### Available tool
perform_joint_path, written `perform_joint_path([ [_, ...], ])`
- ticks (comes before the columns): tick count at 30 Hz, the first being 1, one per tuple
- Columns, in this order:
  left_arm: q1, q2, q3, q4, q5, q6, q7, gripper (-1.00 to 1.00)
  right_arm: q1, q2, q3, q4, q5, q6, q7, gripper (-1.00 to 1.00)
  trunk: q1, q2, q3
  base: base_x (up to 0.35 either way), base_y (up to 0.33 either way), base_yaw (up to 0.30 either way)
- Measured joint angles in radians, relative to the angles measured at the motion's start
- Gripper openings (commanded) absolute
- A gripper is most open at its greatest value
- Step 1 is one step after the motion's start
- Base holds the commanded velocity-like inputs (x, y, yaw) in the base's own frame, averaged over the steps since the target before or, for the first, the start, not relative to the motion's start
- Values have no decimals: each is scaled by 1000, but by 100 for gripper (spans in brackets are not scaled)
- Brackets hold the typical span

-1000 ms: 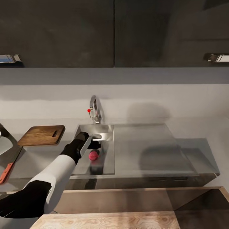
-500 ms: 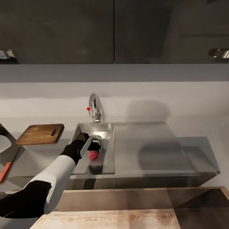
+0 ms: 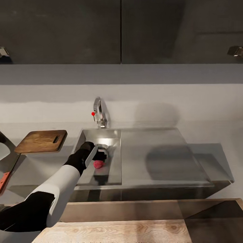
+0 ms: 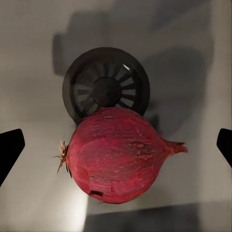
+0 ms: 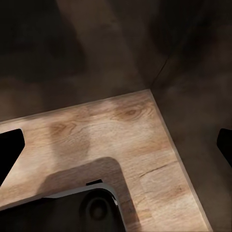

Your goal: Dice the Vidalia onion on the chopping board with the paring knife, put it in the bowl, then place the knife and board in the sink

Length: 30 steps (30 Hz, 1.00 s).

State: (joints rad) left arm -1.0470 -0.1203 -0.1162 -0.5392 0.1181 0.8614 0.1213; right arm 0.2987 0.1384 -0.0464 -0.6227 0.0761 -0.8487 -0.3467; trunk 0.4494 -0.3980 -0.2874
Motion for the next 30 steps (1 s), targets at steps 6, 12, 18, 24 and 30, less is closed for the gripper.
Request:
perform_joint_path([
  [6,0,1,0,0,0,0,0,100,0,0,0,0,0,0,0,100,0,0,-10,0,0,0],
  [12,0,2,0,5,0,0,0,100,0,0,0,0,0,0,0,100,0,0,-19,0,0,0],
  [18,0,2,0,13,0,0,0,100,0,0,0,0,0,0,0,100,0,0,-29,0,0,0],
  [24,0,2,0,14,0,-1,0,100,0,0,0,0,0,0,0,100,0,0,-39,0,0,0],
  [30,0,2,0,14,0,-1,0,100,0,1,0,0,0,0,0,100,0,0,-45,0,0,0],
])
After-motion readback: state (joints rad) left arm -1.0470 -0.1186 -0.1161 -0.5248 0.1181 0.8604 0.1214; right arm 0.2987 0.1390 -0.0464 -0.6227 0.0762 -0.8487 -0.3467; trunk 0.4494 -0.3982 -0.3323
